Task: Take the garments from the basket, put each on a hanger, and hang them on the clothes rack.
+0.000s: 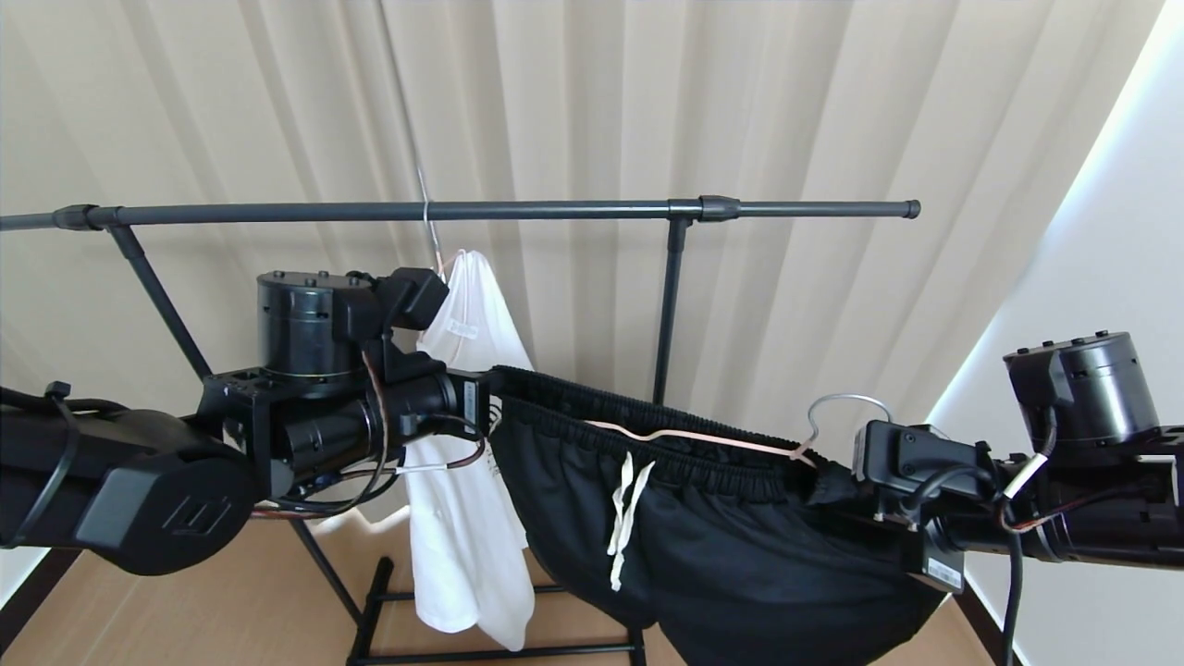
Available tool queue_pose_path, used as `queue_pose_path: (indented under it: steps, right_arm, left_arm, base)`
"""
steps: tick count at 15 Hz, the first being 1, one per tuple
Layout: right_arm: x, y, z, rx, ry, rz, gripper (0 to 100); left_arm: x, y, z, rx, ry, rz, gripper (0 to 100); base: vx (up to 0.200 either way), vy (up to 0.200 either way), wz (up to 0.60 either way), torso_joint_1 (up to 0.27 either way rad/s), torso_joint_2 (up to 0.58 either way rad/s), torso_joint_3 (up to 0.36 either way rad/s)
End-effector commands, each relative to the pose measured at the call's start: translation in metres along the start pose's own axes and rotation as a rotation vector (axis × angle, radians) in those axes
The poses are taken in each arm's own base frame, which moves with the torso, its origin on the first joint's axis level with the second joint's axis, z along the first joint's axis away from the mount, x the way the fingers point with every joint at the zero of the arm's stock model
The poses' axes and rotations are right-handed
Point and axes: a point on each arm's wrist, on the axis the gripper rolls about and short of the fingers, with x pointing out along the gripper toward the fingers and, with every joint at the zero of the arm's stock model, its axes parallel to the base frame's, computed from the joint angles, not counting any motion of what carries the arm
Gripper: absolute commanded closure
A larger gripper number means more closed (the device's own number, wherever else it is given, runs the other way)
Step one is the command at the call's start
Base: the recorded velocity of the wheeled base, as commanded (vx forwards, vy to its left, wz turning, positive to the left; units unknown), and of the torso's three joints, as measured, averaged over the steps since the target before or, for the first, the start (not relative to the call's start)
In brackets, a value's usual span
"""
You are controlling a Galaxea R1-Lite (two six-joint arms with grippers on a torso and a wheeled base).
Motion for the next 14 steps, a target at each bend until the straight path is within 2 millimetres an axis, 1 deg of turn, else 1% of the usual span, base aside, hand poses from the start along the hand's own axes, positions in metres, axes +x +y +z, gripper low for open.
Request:
queue_pose_path:
  steps: [1, 4, 6, 8, 10, 14]
  right_arm:
    - [0.006, 0.001, -0.002, 0.003, 0.029, 0.005, 100]
    - [0.019, 0.0, -0.005, 0.007, 0.076, 0.015, 100]
    - [0.03, -0.003, -0.006, 0.011, 0.098, 0.03, 100]
    - [0.041, -0.008, -0.004, 0.012, 0.11, 0.032, 100]
    - [0.051, -0.015, -0.002, 0.012, 0.126, 0.021, 100]
    - [0.063, -0.026, 0.004, 0.009, 0.134, 0.002, 100]
  left_arm:
    - [0.0, -0.003, 0.011, 0.002, -0.011, -0.005, 100]
    - [0.0, -0.014, 0.021, 0.011, 0.031, -0.024, 100]
    - [-0.001, -0.025, 0.027, 0.026, 0.048, -0.038, 100]
    - [-0.003, -0.038, 0.031, 0.046, 0.062, -0.056, 100]
    - [-0.006, -0.046, 0.035, 0.079, 0.081, -0.059, 100]
    - [-0.013, -0.059, 0.045, 0.096, 0.097, -0.086, 100]
  base:
    - [0.0, 0.0, 0.0, 0.0, 0.0, 0.0]
    - [0.0, 0.0, 0.0, 0.0, 0.0, 0.0]
    - [0.0, 0.0, 0.0, 0.0, 0.0, 0.0]
    - [0.0, 0.0, 0.0, 0.0, 0.0, 0.0]
    - [0.0, 0.0, 0.0, 0.0, 0.0, 0.0]
    - [0.0, 0.0, 0.0, 0.0, 0.0, 0.0]
